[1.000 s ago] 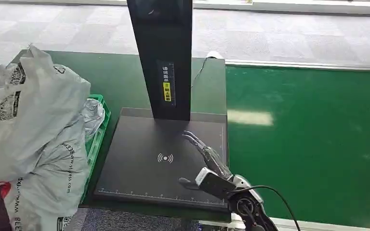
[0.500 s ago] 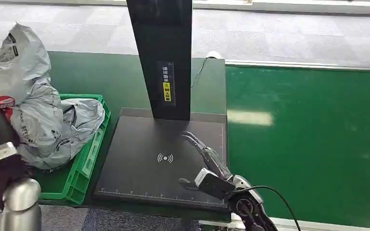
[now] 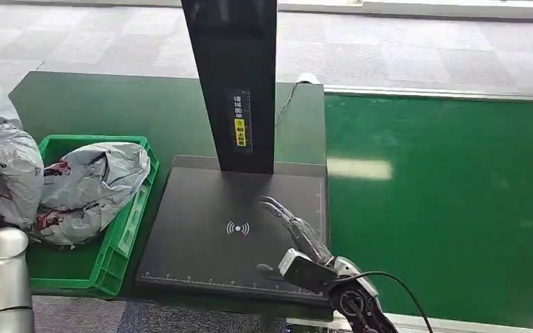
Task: Moved the parcel from conveyor to table for the left to box.
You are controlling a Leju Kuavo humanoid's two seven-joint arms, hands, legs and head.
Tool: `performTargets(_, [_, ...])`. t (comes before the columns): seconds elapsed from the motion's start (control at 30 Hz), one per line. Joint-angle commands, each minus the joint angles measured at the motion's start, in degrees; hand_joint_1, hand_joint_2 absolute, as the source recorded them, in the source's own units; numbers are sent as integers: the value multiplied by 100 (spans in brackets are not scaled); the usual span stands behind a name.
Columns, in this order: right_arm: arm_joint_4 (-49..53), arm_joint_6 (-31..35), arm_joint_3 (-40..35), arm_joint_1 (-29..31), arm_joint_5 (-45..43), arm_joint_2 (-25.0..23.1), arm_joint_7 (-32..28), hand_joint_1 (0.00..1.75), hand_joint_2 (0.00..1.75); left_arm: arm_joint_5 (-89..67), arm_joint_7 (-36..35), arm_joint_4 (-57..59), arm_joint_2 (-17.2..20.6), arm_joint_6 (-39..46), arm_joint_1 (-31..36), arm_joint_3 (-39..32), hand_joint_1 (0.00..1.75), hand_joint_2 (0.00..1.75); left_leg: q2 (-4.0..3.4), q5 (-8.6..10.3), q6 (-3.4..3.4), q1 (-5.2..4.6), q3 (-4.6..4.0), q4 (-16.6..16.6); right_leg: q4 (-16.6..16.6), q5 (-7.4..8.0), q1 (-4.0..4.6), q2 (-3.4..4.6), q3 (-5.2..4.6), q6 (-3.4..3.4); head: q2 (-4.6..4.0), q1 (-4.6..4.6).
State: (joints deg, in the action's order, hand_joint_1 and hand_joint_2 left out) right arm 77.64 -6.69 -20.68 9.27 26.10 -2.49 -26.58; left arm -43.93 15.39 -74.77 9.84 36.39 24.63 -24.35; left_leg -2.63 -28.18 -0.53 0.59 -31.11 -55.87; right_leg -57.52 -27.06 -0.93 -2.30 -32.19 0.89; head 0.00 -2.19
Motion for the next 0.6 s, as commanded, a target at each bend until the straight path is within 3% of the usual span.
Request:
performTargets(0.03, [-375, -1, -133, 95, 23, 53, -10, 0, 175, 1021, 216, 322, -335, -546, 157, -449, 141, 175, 24, 6, 3, 6, 0, 3, 7, 4, 5, 4, 5, -5, 0, 0])
performTargets(0.17, [-402, 17, -126, 86, 25, 133, -20, 0, 175, 3118, 492, 205, -609, -2240, 137, -385, 159, 175, 34, 7, 3, 7, -2, 2, 10, 4, 6, -4, 6, -5, 0, 0])
performTargets(0.23, [-328, 45, -96, 35, 18, 158, -21, 0, 175, 3631, 832, 153, -588, -2391, 74, -161, 175, 175, 39, 9, 5, 6, -1, 6, 14, 6, 6, 0, 7, -6, 0, -2])
performTargets(0.6, [-241, 76, -97, -34, 7, 99, 30, 0, 175, 3981, 957, -964, -669, -2408, -446, 590, 175, 175, 18, 2, 3, 4, -3, -1, 5, 3, 3, 4, 2, -3, 0, -2])
